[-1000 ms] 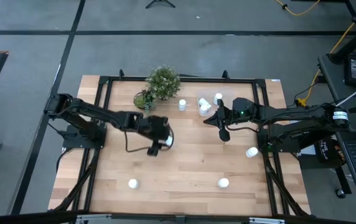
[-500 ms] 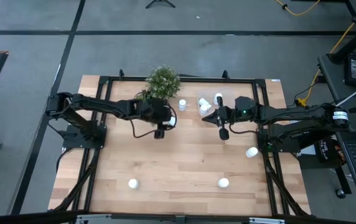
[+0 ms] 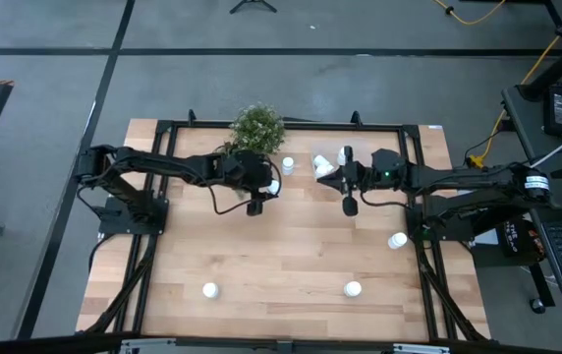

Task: Pick and place pill bottles into a basket
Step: Put the white pill bottle into the transparent bin

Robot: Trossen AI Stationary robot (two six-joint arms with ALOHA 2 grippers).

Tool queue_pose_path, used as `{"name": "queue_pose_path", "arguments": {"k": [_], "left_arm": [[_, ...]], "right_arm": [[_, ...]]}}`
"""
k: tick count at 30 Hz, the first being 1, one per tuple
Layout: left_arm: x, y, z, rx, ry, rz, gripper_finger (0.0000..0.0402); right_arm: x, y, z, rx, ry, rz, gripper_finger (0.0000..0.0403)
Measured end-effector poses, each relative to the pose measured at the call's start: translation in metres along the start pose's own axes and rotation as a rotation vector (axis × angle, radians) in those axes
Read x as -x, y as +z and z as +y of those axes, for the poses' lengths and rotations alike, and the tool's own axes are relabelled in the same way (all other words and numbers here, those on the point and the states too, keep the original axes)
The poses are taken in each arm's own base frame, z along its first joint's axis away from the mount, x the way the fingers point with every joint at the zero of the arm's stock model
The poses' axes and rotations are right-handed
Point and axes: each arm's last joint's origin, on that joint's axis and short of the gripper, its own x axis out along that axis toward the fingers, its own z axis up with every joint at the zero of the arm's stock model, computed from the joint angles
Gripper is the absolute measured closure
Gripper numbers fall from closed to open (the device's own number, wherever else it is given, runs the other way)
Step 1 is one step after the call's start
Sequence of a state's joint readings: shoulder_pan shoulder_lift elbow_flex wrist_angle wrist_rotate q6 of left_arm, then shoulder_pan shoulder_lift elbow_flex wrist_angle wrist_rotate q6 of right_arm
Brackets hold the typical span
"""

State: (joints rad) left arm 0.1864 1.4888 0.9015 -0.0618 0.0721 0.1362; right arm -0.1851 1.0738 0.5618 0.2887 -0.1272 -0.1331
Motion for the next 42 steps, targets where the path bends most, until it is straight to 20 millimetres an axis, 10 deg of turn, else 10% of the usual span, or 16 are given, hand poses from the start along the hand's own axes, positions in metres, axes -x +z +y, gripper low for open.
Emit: {"name": "queue_pose_path", "arguments": {"k": [7, 26, 42], "left_arm": [[-0.01, 0.014, 0.003, -0.042, -0.008, 0.042, 0.0226], [-0.017, 0.018, -0.004, -0.044, -0.039, 0.057, 0.0226], [-0.017, 0.018, -0.004, -0.044, -0.038, 0.058, 0.0226]], "right_arm": [[-0.019, 0.006, -0.003, 0.015, 0.009, 0.058, 0.0366], [-0.075, 0.013, 0.0, 0.024, 0.075, 0.27, 0.0115], [-0.11, 0.024, 0.001, 0.065, 0.097, 0.303, 0.0099]]}}
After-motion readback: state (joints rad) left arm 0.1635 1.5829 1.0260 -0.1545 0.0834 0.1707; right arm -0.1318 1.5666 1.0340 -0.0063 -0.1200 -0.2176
